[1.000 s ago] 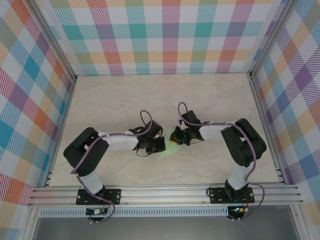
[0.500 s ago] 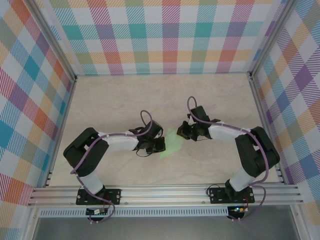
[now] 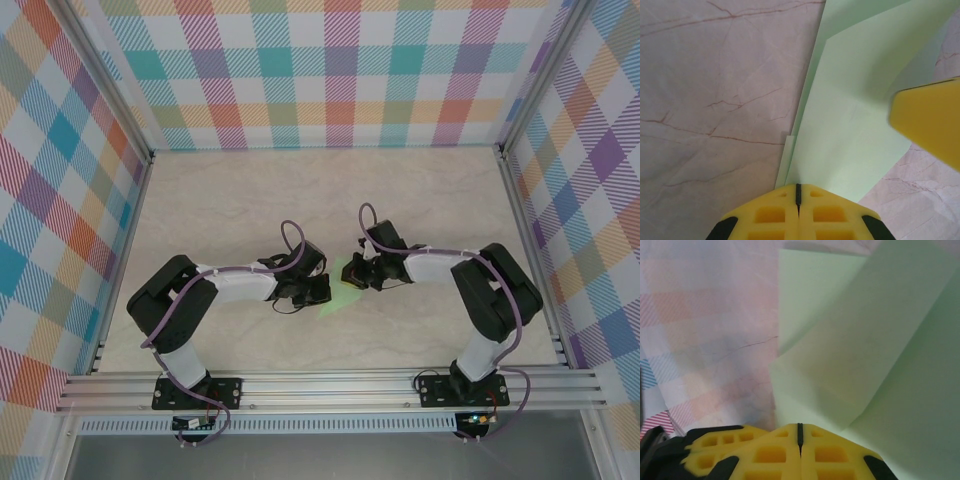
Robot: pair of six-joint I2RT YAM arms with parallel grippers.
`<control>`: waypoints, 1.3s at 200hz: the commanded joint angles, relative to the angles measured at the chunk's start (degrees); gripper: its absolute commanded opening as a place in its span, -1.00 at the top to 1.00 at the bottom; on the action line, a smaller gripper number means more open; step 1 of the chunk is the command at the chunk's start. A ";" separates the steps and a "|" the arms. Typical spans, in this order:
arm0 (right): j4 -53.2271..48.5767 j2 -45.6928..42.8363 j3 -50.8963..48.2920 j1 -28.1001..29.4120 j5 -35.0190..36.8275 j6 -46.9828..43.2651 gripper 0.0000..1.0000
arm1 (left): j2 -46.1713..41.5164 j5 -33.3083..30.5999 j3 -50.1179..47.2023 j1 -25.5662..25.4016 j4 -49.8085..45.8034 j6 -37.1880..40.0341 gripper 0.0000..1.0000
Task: Fold a paper plane with a square sheet of paper (pick it up from the middle)
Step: Fourth fold the wing at the center of the table.
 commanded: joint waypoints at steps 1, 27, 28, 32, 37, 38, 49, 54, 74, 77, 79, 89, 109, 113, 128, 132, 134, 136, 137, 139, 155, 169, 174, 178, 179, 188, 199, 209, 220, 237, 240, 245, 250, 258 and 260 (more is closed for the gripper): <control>2.07 2.22 1.73 -0.11 -0.05 -0.28 0.91 | 6.07 -5.81 -2.52 -0.82 -6.48 1.08 1.00; 1.90 4.00 1.21 -1.05 2.69 -1.06 0.91 | 6.07 -6.12 -2.79 -0.82 -6.83 1.28 1.00; 1.98 4.05 1.20 -1.12 2.76 -1.06 0.91 | 6.07 -6.14 -2.79 -0.79 -6.83 1.28 1.00; 2.10 4.24 1.10 -1.31 3.02 -1.11 0.92 | 6.15 -6.29 -2.94 -0.83 -6.83 1.28 1.00; 2.36 4.54 0.80 -1.58 3.21 -1.21 0.92 | 6.20 -6.47 -3.14 -0.79 -6.75 1.28 1.00; 2.43 4.63 0.81 -1.65 3.24 -1.22 0.92 | 6.23 -6.49 -3.14 -0.77 -6.75 1.28 1.00; 3.14 4.88 0.24 -2.33 3.35 -0.96 0.92 | 6.63 -6.53 -3.41 -0.83 -6.53 1.20 1.00; 3.57 4.80 -0.17 -2.61 3.35 -0.65 0.92 | 6.74 -6.59 -3.53 -0.78 -6.44 1.19 1.00; 4.73 4.36 -0.93 -3.94 3.62 0.00 0.91 | 7.21 -6.56 -4.44 -0.82 -5.80 0.90 1.00; 4.72 4.36 -0.89 -4.08 3.62 0.08 0.91 | 7.21 -6.62 -4.62 -0.82 -5.71 0.78 1.00; 4.72 4.38 -0.83 -4.21 3.64 0.13 0.91 | 7.26 -6.65 -4.71 -0.77 -5.65 0.82 1.00; 4.71 4.44 -0.60 -4.71 3.66 0.20 0.91 | 7.30 -6.52 -5.15 -0.80 -5.34 0.71 1.00; 4.50 4.75 0.06 -5.94 3.14 0.44 0.90 | 7.53 -6.58 -5.58 -0.81 -5.29 0.78 1.00; 4.45 4.87 0.12 -6.16 3.09 0.44 0.90 | 7.56 -6.60 -5.61 -0.83 -5.33 0.79 1.00; 4.13 5.23 0.39 -7.08 3.01 0.29 0.90 | 7.40 -6.61 -5.90 -0.80 -5.10 0.83 1.00; 4.23 5.19 0.40 -7.26 2.92 0.31 0.90 | 7.38 -6.60 -5.94 -0.76 -4.99 0.76 1.00; 4.29 5.25 0.44 -7.38 2.87 0.30 0.90 | 7.34 -6.62 -6.06 -0.76 -4.92 0.75 1.00; 4.33 5.35 0.47 -7.52 2.84 0.29 0.90 | 7.31 -6.63 -6.13 -0.78 -4.90 0.75 1.00; 4.29 5.34 0.47 -7.56 2.79 0.32 0.90 | 7.31 -6.61 -6.13 -0.77 -4.94 0.79 1.00; 4.39 5.33 0.52 -7.63 2.75 0.34 0.90 | 7.26 -6.60 -6.19 -0.82 -4.98 0.69 1.00; 4.25 5.48 0.70 -8.49 2.56 0.26 0.90 | 7.39 -6.78 -6.20 -0.76 -5.07 0.75 1.00; 4.04 5.41 0.82 -8.98 2.47 -0.07 0.90 | 7.46 -6.86 -6.29 -0.78 -5.08 0.92 1.00; 3.92 5.46 0.92 -9.16 2.33 -0.21 0.90 | 7.40 -6.86 -6.35 -0.83 -5.08 0.92 1.00; 3.91 5.50 1.04 -9.24 2.18 -0.34 0.90 | 7.39 -6.93 -6.39 -0.84 -5.07 0.95 1.00; 3.82 5.50 1.07 -9.30 2.15 -0.39 0.90 | 7.43 -6.94 -6.39 -0.84 -5.12 0.98 1.00; 3.46 5.50 1.39 -9.57 2.19 -0.77 0.90 | 7.48 -6.95 -6.50 -0.79 -5.15 0.95 1.00; 2.74 5.61 1.82 -9.84 2.46 -1.35 0.90 | 7.57 -7.05 -6.49 -0.76 -5.25 1.10 1.00; 2.32 5.84 2.10 -10.21 2.56 -1.65 0.90 | 7.57 -7.08 -6.57 -0.80 -5.25 1.19 1.00; 2.35 6.10 2.31 -10.74 2.10 -1.89 0.90 | 7.57 -7.05 -6.67 -0.80 -5.16 1.27 1.00; 2.25 6.61 2.63 -11.49 1.86 -2.17 0.90 | 7.57 -7.06 -6.67 -0.78 -5.25 1.37 1.00; 2.31 6.63 2.67 -11.63 1.86 -2.20 0.90 | 7.57 -7.05 -6.69 -0.80 -5.29 1.37 1.00; 2.24 6.74 2.74 -11.87 1.78 -2.31 0.90 | 7.61 -7.05 -6.66 -0.77 -5.34 1.48 1.00; 2.14 6.86 2.83 -12.14 1.69 -2.37 0.90 | 7.65 -7.06 -6.63 -0.77 -5.34 1.54 1.00; 2.14 7.04 3.00 -12.54 1.39 -2.38 0.90 | 7.59 -7.04 -6.64 -0.76 -5.42 1.63 1.00; 2.14 7.12 3.02 -12.63 1.24 -2.37 0.90 | 7.64 -7.04 -6.63 -0.76 -5.42 1.69 1.00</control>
